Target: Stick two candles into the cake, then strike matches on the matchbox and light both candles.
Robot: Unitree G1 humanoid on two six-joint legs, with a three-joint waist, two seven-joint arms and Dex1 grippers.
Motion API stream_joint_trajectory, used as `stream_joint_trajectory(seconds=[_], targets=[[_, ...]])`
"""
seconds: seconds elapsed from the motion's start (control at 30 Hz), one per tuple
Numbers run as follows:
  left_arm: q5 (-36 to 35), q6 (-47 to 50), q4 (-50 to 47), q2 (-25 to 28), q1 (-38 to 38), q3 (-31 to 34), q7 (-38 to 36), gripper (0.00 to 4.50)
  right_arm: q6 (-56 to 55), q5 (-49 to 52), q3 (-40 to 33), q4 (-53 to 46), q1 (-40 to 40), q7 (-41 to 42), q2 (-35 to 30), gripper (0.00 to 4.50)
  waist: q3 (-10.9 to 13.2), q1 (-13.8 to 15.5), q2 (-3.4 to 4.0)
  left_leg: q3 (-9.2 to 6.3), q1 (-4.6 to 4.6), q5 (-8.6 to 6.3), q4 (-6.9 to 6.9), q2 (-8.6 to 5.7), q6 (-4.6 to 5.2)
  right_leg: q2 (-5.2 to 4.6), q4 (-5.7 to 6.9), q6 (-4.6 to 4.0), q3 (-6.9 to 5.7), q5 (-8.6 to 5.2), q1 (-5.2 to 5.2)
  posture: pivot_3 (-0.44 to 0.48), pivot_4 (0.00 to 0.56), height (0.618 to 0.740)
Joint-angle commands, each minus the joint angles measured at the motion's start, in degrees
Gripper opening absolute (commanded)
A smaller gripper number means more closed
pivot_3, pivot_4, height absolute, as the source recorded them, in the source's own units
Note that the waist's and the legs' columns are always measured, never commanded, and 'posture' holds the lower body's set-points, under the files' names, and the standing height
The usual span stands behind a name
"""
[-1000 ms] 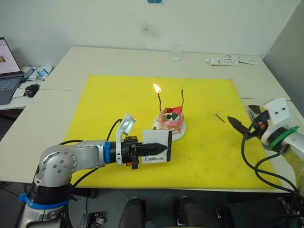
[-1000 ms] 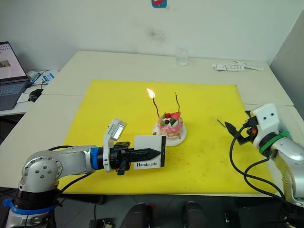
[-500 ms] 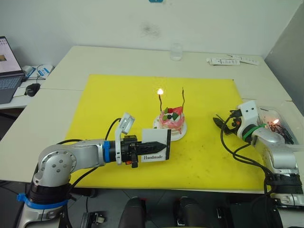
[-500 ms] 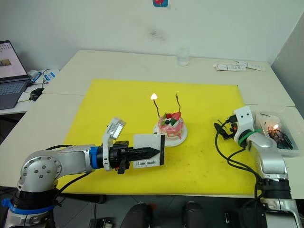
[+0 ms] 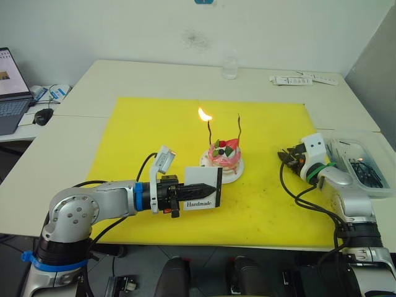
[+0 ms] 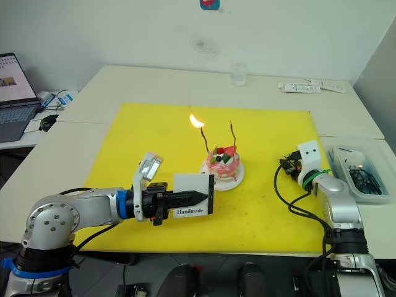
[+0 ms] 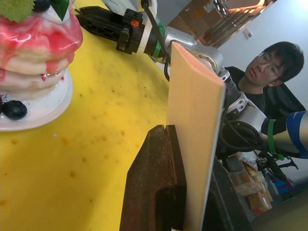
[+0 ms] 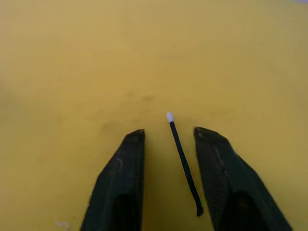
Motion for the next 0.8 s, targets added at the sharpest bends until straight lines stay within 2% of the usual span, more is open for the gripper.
stream_joint_trajectory(seconds=[0.03,0.07,0.23,0.53,0.7,0.8], targets=[[-0.28,-0.93,-0.89,0.50,-0.62,0.67,-0.43,0.00,0.09,-2.64,-0.15,-1.68,1.62,-2.35,-1.27,0.20,0.00,0.09,0.00,0.00,0.00,0.00,0.00,0.00,0.00,-0.01,0.00,0.00,0.00,0.00,0.01,0.000,0.150,0.684],[-0.32,-0.94,-0.99,0.50,-0.53,0.70,-0.38,0.00,0.20,-2.87,-0.12,-2.55,2.04,-2.56,-1.37,0.03,0.00,0.10,0.00,0.01,0.00,0.00,0.00,-0.01,0.00,-0.01,-0.01,0.00,0.00,0.00,0.01,0.000,0.150,0.684],[-0.64,-0.90,-1.27,0.70,-0.26,0.98,-0.17,0.00,4.35,-2.09,-0.27,-11.88,5.09,-2.22,-1.95,0.03,0.00,0.12,0.00,-0.01,-0.01,0.00,0.00,0.01,0.00,-0.01,0.00,0.00,-0.02,-0.01,-0.01,0.000,0.150,0.684],[-0.87,-0.54,-0.44,1.32,-0.64,0.93,-0.56,0.00,25.60,6.77,-3.73,-44.67,13.50,-3.51,-1.79,0.03,0.01,0.06,0.01,-0.08,0.00,0.00,-0.07,0.09,-0.01,0.01,0.00,-0.03,-0.04,-0.04,-0.04,0.000,0.150,0.684],[-0.03,-0.62,0.58,0.88,-1.59,-0.13,-1.08,0.00,30.63,8.62,-4.82,-50.00,14.17,-6.01,-0.09,0.03,0.01,0.06,0.01,-0.04,0.02,0.00,-0.03,0.04,-0.01,-0.03,-0.01,-0.02,-0.02,-0.02,-0.02,0.000,0.150,0.684],[0.22,-0.63,0.80,0.97,-1.77,-0.35,-1.45,0.00,35.40,10.41,-5.74,-52.61,15.06,-5.27,-1.32,0.03,0.01,0.06,0.01,-0.01,0.02,0.00,-0.02,0.01,0.00,-0.06,-0.03,-0.01,-0.01,-0.01,-0.02,0.000,0.150,0.684]])
